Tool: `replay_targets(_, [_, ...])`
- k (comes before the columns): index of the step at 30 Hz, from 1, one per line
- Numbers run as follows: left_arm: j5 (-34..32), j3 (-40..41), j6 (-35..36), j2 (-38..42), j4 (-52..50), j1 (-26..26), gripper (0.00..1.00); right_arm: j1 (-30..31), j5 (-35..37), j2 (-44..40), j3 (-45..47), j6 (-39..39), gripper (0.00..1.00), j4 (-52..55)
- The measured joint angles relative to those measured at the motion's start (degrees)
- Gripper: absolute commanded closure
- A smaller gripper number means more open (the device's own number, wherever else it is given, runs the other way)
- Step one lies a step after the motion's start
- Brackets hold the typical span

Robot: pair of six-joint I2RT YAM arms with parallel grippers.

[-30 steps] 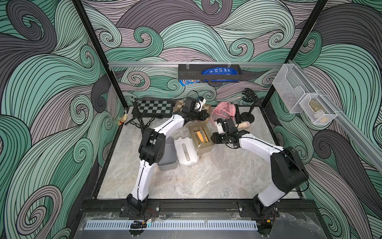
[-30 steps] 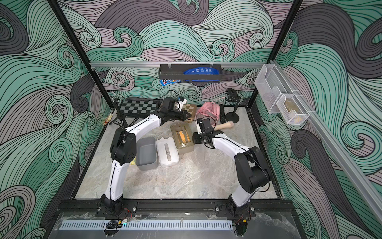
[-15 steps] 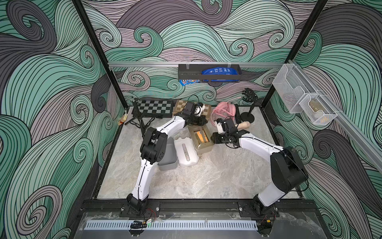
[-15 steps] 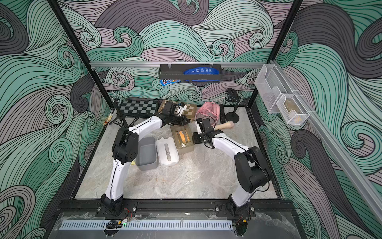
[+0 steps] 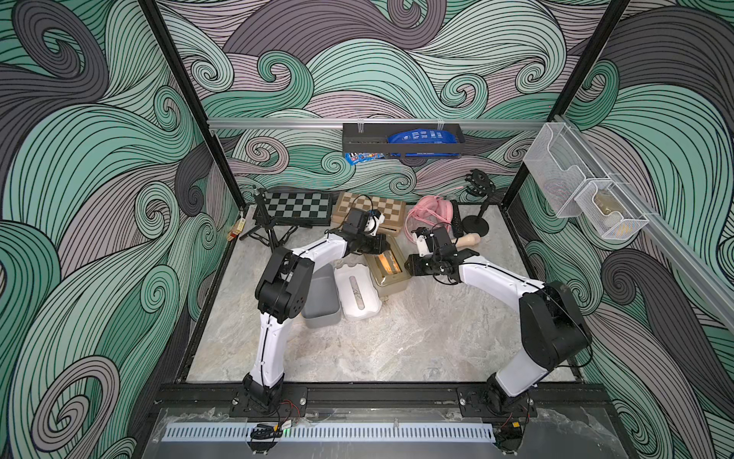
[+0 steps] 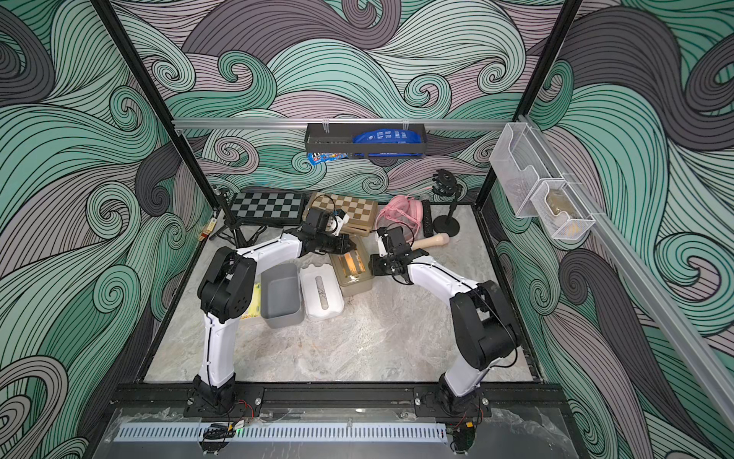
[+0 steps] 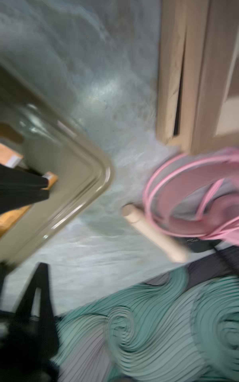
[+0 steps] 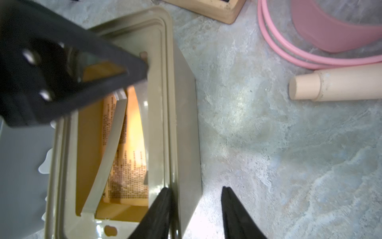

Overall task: Put the tissue paper into the tissue box
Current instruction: Close the box lid on the tissue box.

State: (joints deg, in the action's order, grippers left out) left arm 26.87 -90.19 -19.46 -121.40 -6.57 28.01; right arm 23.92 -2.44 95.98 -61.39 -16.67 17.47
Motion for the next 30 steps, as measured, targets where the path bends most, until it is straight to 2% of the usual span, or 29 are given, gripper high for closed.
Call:
replay_targets(4, [0.3,4.9,-0.4,2.3,3.7,0.0,1.00,0.2,-0.3,0.1,0.0,0.0,0.57,-0.3])
replay_targets(9, [0.1,7.2,-1.1,6.6,0.4,0.2,1.00,0.3,-0.5,0.2,0.0,0.0,0.57,-0.5])
replay_targets(14, [-0.1,10.2,-1.6,15.6,-2.0,0.9,1.00,0.3,-0.5,0.2,0.0,-0.1,0.57,-0.5])
replay_targets(18, [-0.3,13.1,-2.2,21.4,-2.6,3.4,1.00,0.3,-0.5,0.3,-0.1,-0.1,0.57,-0.5])
replay_targets(24, [-1.9,21.6,-3.2,19.1,-4.5,9.2,1.00,0.3,-0.5,0.3,-0.1,-0.1,0.57,-0.4])
replay_targets(30, [-0.6,22.8,-4.1,18.7,-1.9,9.4,1.00,0.3,-0.5,0.3,-0.2,-0.3,0.57,-0.3])
